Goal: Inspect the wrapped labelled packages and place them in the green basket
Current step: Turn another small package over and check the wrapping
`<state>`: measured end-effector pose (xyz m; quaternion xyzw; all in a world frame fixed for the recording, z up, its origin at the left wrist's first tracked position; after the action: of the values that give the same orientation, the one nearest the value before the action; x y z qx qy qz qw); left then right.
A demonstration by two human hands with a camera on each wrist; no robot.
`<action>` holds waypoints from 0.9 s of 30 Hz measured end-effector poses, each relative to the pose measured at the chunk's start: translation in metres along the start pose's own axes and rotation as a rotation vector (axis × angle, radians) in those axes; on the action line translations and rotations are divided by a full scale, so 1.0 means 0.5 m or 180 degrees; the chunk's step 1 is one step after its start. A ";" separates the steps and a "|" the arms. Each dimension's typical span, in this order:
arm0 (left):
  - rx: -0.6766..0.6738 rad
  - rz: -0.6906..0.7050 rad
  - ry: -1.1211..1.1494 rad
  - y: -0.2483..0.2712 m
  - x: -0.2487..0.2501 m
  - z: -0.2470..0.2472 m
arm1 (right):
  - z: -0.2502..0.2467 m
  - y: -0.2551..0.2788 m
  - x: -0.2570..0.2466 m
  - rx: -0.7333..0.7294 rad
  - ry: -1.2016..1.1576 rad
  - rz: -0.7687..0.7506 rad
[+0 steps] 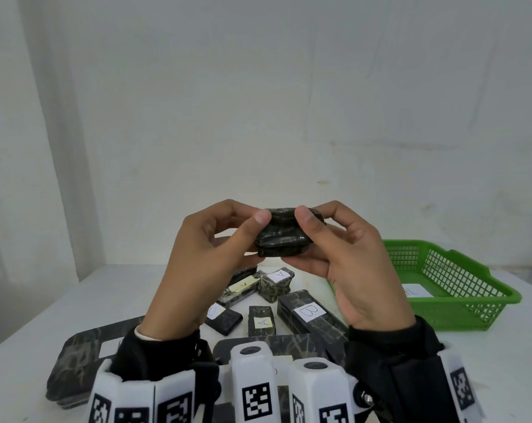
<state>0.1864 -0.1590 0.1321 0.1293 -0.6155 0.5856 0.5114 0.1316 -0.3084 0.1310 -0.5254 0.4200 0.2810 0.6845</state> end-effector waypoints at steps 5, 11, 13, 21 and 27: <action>-0.0032 0.0095 -0.0011 0.002 0.003 0.000 | 0.009 0.004 -0.007 -0.0026 0.0100 0.0154; -0.0211 -0.0060 -0.0134 0.004 0.003 0.002 | 0.003 0.005 -0.006 0.0296 0.0050 0.0008; -0.0149 0.0015 -0.0155 0.003 0.001 0.004 | 0.002 0.005 -0.006 0.0305 0.0072 0.0009; -0.0288 -0.0079 -0.0151 0.002 0.005 -0.001 | 0.009 0.005 -0.008 0.0207 0.0111 0.0125; -0.0403 -0.0043 -0.0111 0.002 -0.004 0.003 | 0.001 0.008 -0.010 0.0333 0.0050 0.0063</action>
<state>0.1858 -0.1608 0.1301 0.1110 -0.6592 0.5397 0.5117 0.1261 -0.3063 0.1334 -0.4870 0.4446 0.2613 0.7049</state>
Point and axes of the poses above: each hand's wrist, its own y-axis away from the middle knuckle, its own z-axis out of the palm, x = y × z, the point moved 3 cm from there along -y, towards the middle knuckle, and after that the axes turned 13 degrees about y, right-handed, at the moved point
